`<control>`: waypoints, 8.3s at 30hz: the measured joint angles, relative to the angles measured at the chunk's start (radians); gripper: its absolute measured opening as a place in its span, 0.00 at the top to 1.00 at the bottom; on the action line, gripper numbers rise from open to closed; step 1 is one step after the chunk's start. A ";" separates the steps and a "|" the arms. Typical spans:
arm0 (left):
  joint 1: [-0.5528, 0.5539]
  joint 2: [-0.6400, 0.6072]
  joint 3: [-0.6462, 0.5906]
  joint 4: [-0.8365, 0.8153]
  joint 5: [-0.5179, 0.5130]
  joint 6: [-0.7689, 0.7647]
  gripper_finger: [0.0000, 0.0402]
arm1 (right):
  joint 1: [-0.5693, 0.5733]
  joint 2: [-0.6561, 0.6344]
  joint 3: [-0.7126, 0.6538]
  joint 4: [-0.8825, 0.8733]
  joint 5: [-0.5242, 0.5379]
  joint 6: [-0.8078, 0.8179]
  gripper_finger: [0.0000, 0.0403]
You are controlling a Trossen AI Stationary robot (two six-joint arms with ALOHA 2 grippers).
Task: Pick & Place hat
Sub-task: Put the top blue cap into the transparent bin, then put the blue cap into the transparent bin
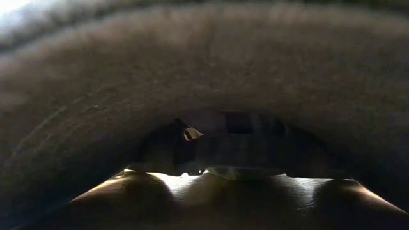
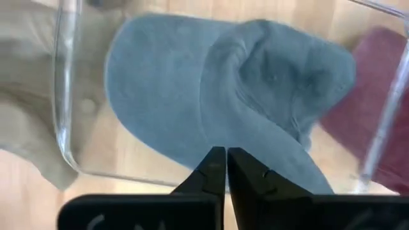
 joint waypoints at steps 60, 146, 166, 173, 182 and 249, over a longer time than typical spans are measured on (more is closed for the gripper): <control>0.000 0.000 0.000 -0.001 0.000 0.007 0.91 | -0.009 0.121 -0.030 0.897 -0.259 -0.199 0.77; 0.000 0.000 0.000 -0.002 -0.011 0.003 0.91 | 0.057 0.163 0.084 0.830 -0.239 -0.293 1.00; 0.000 0.000 0.000 -0.001 -0.018 0.007 0.91 | -0.070 -0.091 0.138 0.094 -0.098 -0.502 1.00; 0.000 0.000 0.000 -0.001 -0.018 0.006 0.91 | -0.108 -0.078 -0.030 0.100 -0.100 -0.519 1.00; 0.000 0.000 0.000 -0.001 -0.018 0.005 0.91 | -0.140 -0.083 -0.101 0.149 -0.098 -0.462 0.95; 0.000 0.000 0.000 -0.002 -0.019 0.007 0.91 | -0.194 0.121 0.043 0.058 -0.050 0.108 0.49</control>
